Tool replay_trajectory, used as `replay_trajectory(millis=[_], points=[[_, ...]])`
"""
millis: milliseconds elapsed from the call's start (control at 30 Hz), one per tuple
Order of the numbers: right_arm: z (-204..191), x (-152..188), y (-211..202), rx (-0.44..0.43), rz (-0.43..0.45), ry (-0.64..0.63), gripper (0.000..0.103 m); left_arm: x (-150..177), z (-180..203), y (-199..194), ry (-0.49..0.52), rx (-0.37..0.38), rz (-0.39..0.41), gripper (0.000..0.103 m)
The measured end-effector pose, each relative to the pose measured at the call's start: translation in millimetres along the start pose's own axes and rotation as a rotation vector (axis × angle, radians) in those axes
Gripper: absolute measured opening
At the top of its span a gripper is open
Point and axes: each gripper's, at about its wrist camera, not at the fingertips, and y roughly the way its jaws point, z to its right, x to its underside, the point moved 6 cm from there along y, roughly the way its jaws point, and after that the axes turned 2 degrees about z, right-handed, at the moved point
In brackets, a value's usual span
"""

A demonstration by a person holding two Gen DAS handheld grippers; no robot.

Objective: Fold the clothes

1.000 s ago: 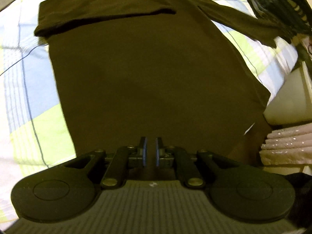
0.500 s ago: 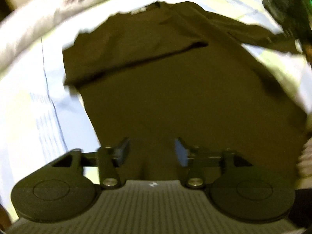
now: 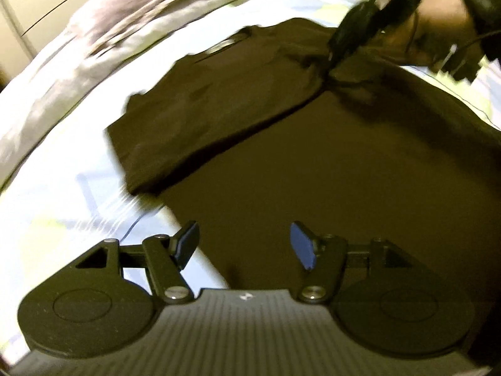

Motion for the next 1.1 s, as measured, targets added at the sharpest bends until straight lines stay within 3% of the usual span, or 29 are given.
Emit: replay_trajectory(millis=[100, 167, 300, 433, 467, 500, 533, 633, 767, 900, 1000, 1100], points=[[-67, -35, -28, -0.021, 0.073, -0.104, 0.010, 27, -32, -31, -0.071, -0.045, -0.014, 0.060], [-141, -60, -45, -0.081, 0.129, -0.207, 0.010, 49, -54, -56, -0.143, -0.081, -0.029, 0.060], [-330, -75, -65, -0.321, 0.219, -0.442, 0.010, 95, -96, -99, -0.316, -0.162, -0.064, 0.060], [-516, -42, -66, -0.613, 0.249, -0.686, 0.011, 143, -122, -126, -0.463, -0.231, -0.106, 0.060], [-551, -30, -63, -0.663, 0.251, -0.736, 0.016, 153, -125, -129, -0.482, -0.239, -0.113, 0.060], [-575, -17, -59, -0.673, 0.256, -0.774, 0.054, 163, -128, -131, -0.501, -0.248, -0.121, 0.060], [-587, -6, -55, -0.674, 0.256, -0.796, 0.085, 172, -130, -133, -0.519, -0.253, -0.128, 0.060], [-587, 21, -43, -0.701, 0.213, -0.815, 0.085, 189, -129, -128, -0.555, -0.237, -0.140, 0.060], [-508, 40, -4, -0.554, 0.052, -0.760, 0.085, 181, -124, -110, -0.534, -0.189, -0.116, 0.060], [-370, 39, 21, -0.304, -0.082, -0.571, 0.085, 150, -117, -91, -0.459, -0.130, -0.059, 0.060], [-254, 40, 2, -0.133, -0.131, -0.351, 0.085, 114, -108, -74, -0.376, -0.081, -0.023, 0.060], [-134, 44, -38, 0.020, -0.126, -0.087, 0.085, 70, -88, -56, -0.266, -0.032, 0.001, 0.060]])
